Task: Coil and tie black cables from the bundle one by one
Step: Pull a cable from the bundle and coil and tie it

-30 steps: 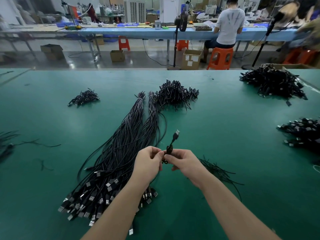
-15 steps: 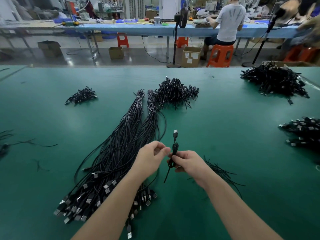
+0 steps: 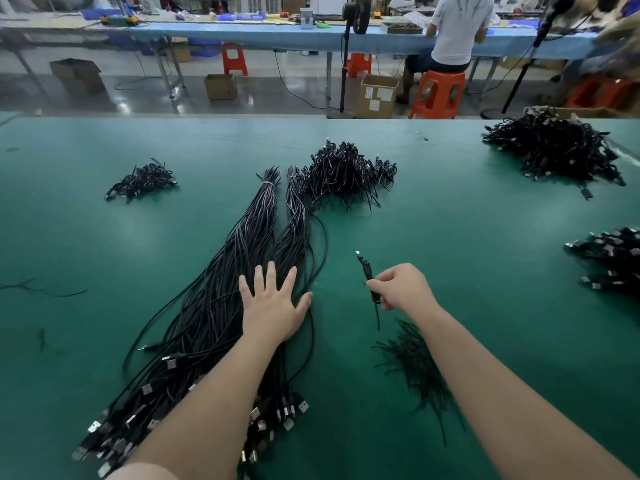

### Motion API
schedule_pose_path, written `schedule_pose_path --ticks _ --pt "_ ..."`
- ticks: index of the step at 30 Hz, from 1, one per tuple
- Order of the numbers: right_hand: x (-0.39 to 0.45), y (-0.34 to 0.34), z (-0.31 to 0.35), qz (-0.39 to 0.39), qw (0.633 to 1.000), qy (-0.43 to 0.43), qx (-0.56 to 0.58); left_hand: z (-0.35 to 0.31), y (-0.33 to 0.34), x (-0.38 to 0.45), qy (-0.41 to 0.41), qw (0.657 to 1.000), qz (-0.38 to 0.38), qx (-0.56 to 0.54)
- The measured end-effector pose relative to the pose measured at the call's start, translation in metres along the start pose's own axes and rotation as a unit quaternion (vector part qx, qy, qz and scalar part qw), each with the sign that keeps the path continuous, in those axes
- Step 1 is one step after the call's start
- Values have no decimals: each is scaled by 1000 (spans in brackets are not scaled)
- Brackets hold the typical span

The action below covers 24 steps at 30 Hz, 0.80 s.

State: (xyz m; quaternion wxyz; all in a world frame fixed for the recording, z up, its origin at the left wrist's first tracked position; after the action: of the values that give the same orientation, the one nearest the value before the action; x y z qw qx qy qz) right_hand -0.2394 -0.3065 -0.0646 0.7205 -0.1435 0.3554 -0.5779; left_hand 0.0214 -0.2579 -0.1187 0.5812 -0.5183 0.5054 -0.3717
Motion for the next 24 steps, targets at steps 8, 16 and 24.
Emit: schedule_pose_path --ticks 8,16,24 --pt "73 -29 16 -52 986 0 -156 -2 0 1 5 999 -39 3" --pt "73 -7 32 -98 942 -152 -284 -3 -1 1 0 998 -59 7" --pt "74 21 25 -77 893 -169 -410 -3 -1 1 0 999 -54 8"
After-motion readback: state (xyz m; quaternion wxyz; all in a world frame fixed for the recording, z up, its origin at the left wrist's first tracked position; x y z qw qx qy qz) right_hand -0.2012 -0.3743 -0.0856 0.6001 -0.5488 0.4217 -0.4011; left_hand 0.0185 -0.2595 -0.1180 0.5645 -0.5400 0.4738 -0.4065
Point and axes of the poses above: each hand's wrist, its own x-axis towards the middle knuckle, its own y-axis out of the palm, z = x × y, the point moved 10 cm from there along x, towards the middle knuckle, and after that the axes turned 7 degrees about z, right-handed, at the moved point
